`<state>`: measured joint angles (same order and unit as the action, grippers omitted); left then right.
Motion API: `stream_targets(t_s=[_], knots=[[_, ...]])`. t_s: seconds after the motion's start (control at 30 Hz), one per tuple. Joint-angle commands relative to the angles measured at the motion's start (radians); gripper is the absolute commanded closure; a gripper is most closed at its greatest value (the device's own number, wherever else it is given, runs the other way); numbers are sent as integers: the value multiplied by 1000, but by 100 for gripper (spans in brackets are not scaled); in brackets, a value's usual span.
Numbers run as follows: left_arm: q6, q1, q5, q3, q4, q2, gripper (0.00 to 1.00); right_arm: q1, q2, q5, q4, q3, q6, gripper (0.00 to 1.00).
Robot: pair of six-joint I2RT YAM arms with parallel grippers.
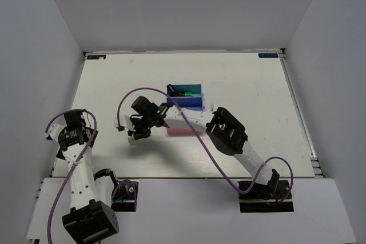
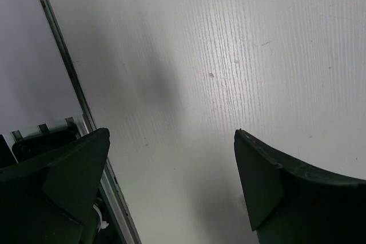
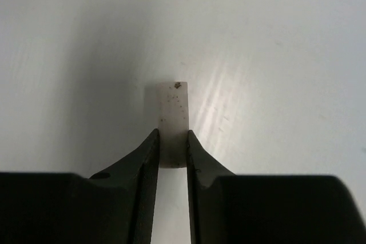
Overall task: Sort the stationery into containers
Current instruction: Pick up the stationery from the center of the board, then place the stationery in the storage box.
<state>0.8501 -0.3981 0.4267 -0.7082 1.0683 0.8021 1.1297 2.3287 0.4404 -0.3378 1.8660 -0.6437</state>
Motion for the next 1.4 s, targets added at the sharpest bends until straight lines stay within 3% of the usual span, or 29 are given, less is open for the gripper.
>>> stream_targets(t_s=[0.0,0.23,0.27,0.4,0.53,0.67,0.9,1.2,1.37], knots=[[-9,-7,7,-16,-14,-6,0,-28,-153,-51,-62,9,-16,100],[-28,-4,-20,-8,-36,12,0,-51,-308,-202,-194,-16,-60,100],[-46,-1,-28,-2,-42,14,0,-51,-319,-306,-205,-22,-79,100],[-86,10,-80,9,-80,28,0,-106,-422,-436,-246,-68,-106,100],[-175,11,-239,36,-155,34,0,-177,-497,-534,-322,-125,-103,100],[-239,10,-368,61,-220,37,0,-235,-537,-545,-418,-183,-108,100],[-261,18,-411,62,-234,74,0,-321,-523,-418,-517,-200,-108,100],[-272,16,-442,67,-245,89,0,-370,-421,-376,-514,-165,-88,100],[-276,18,-450,70,-248,94,0,-377,-355,-388,-498,-130,-77,81]])
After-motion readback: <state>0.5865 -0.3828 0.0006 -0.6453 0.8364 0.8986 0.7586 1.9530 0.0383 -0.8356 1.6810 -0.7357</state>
